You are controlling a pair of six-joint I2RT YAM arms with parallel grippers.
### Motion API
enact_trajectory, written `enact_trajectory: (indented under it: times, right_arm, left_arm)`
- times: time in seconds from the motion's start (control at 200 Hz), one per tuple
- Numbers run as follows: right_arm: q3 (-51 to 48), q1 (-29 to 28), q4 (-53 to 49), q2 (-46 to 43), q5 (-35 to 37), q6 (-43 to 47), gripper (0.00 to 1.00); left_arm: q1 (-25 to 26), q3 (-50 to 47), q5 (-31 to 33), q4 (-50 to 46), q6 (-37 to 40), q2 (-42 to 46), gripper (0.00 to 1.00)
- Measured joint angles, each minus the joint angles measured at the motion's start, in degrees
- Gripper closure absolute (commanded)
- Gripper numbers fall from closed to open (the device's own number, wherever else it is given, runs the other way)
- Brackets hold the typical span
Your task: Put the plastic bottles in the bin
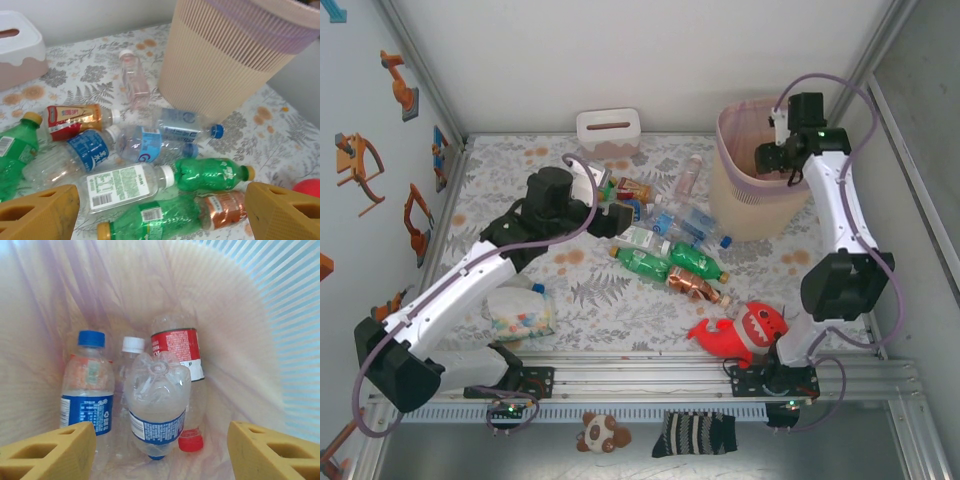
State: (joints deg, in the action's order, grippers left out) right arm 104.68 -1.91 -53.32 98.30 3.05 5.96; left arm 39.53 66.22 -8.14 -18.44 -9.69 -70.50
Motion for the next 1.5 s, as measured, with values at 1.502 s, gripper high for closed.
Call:
enact_trajectory:
  times: [1.502]
  right_arm:
    - [-4.6,-0.5,1.1,-20.7,-11.2,-6.2,0.31]
  left_arm:
    - [-24.2,38.8,-4.4,-26.0,18.6,-53.8,0.22]
